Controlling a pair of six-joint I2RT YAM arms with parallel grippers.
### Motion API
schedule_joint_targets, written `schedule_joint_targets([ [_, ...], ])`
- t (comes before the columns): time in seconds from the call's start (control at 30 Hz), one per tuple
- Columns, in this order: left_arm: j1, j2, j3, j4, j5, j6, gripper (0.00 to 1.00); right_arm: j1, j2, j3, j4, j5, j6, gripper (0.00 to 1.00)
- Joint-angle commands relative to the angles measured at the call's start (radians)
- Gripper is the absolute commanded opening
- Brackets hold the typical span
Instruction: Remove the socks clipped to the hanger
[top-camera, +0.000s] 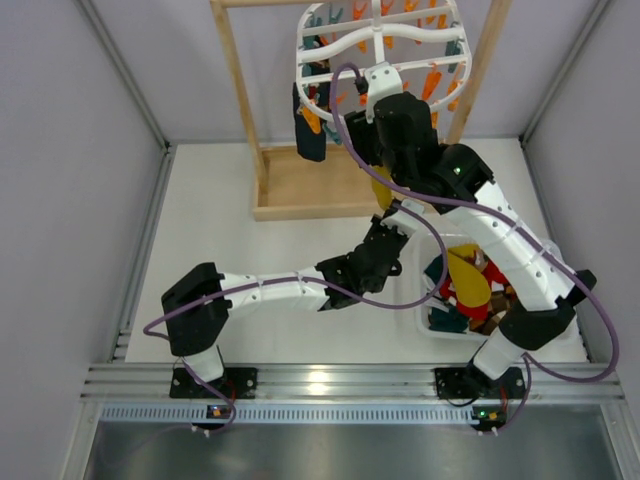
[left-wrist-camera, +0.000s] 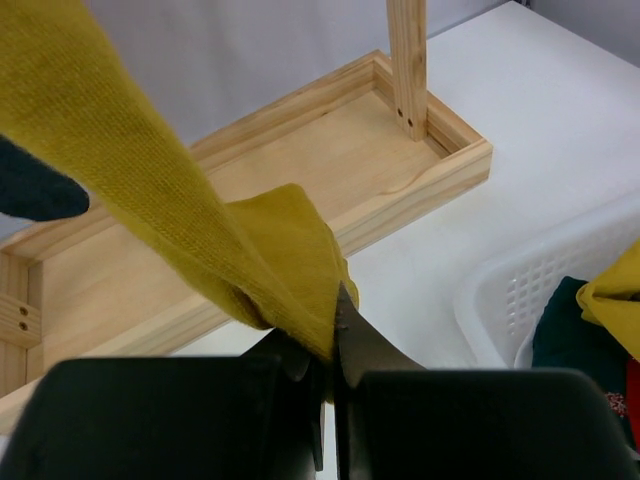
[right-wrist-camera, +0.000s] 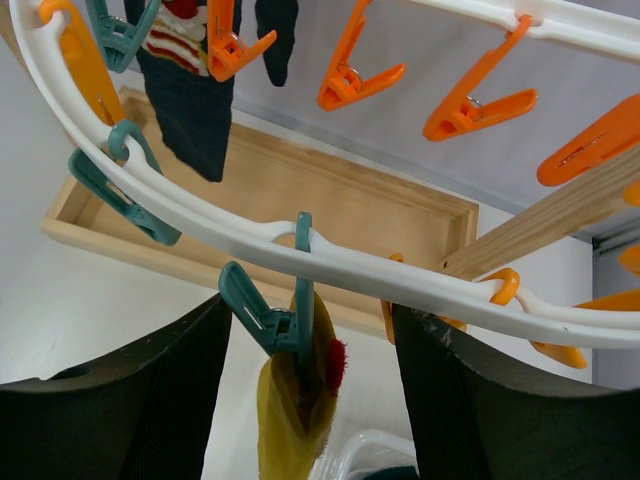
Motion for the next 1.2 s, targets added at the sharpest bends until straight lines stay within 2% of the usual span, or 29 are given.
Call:
schedule_joint_targets([
  [0.0,-0.011,0.005,0.045,0.019,0.008,0.000,0.00,-0.007,0.021,0.069,0.030,-0.015,-0.003,0.62],
  [0.33,-0.018,0.010,0.050,0.019,0.008,0.007,0.00,-0.005,0.014,0.055,0.056,-0.041,0.009,0.62],
  [0.93,-0.018,0.030,0.059,0.016,0.014,-0.002,0.00,0.064,-0.146,-0.083,0.096,0.024,0.056,0.67],
  [1.17,-0.018,0.022,0.063,0.009,0.026,-0.011,0.00,0.068,-0.100,-0.036,0.073,0.002,0.036,0.66],
])
